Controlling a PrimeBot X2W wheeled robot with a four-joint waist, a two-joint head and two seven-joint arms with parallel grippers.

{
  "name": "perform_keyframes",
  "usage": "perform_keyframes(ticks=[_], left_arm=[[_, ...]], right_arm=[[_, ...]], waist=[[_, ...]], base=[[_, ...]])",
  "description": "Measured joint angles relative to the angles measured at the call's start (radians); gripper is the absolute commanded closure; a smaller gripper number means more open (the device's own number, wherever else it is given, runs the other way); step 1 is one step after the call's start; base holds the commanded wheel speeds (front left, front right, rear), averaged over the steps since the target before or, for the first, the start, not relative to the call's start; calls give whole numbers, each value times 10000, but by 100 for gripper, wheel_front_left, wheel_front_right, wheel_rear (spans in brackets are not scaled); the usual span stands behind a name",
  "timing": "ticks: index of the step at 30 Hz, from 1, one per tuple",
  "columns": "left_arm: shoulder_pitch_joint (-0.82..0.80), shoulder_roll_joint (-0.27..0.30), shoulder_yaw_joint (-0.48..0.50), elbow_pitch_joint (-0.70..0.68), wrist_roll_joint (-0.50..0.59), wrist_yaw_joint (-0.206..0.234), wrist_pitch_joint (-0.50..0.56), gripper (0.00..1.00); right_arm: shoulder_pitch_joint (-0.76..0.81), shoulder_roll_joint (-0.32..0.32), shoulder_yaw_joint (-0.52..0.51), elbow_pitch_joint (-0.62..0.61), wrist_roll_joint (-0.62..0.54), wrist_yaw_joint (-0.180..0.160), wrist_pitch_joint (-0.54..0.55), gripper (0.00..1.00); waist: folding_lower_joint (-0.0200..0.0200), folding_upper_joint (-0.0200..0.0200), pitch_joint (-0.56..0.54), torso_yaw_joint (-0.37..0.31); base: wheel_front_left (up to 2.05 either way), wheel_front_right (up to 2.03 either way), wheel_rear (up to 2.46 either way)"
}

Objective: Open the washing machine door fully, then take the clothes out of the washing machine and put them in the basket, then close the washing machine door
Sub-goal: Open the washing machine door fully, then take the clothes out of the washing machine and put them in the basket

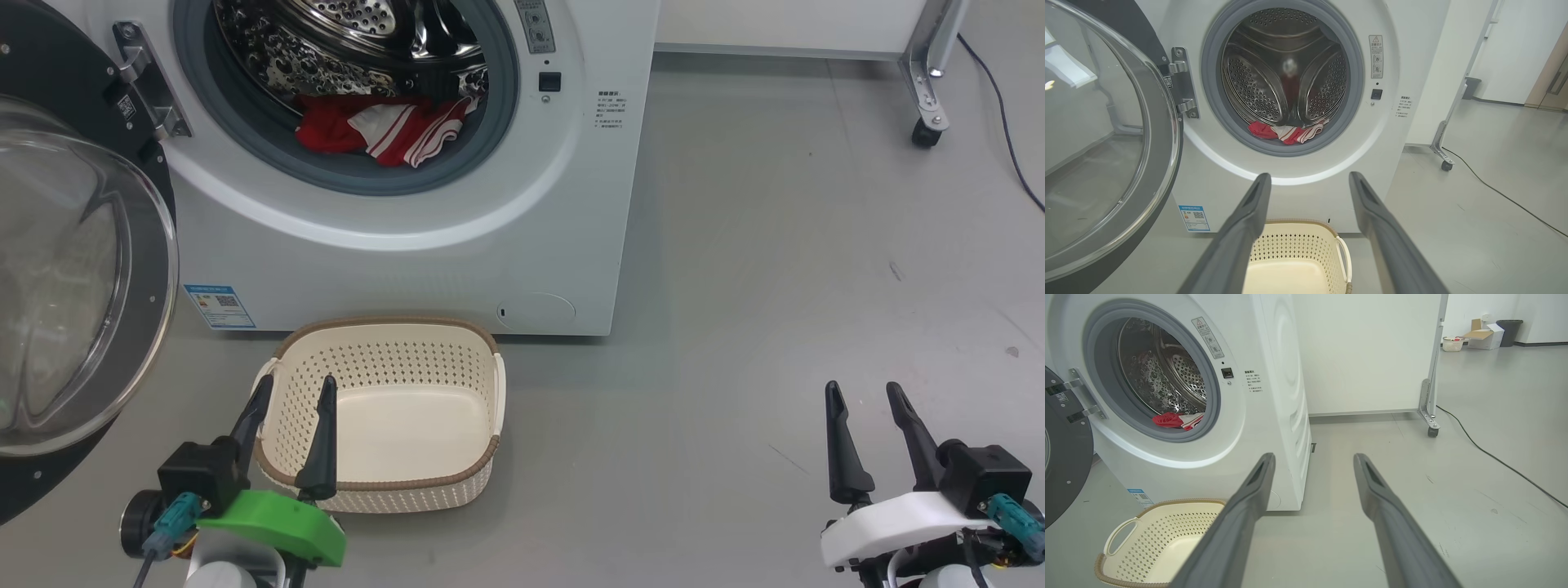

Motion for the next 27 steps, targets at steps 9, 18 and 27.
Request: perform_keyframes(ticks=[9,18,27], left_arm=[[133,0,-6,-54,-4,-2,0,0],[159,-21,-54,-199,-207,-207,2,0],[168,-15,-44,-267,-207,-268,2,0]], right_arm=[[0,31,10,10,0,0,0,0],[0,40,59,29,0,0,0,0],[0,44,73,67,0,0,0,0]], waist=[[0,0,2,10],[0,0,-33,45],[0,0,-61,69]], base=[[0,0,0],[4,-8,3],[28,-56,29]])
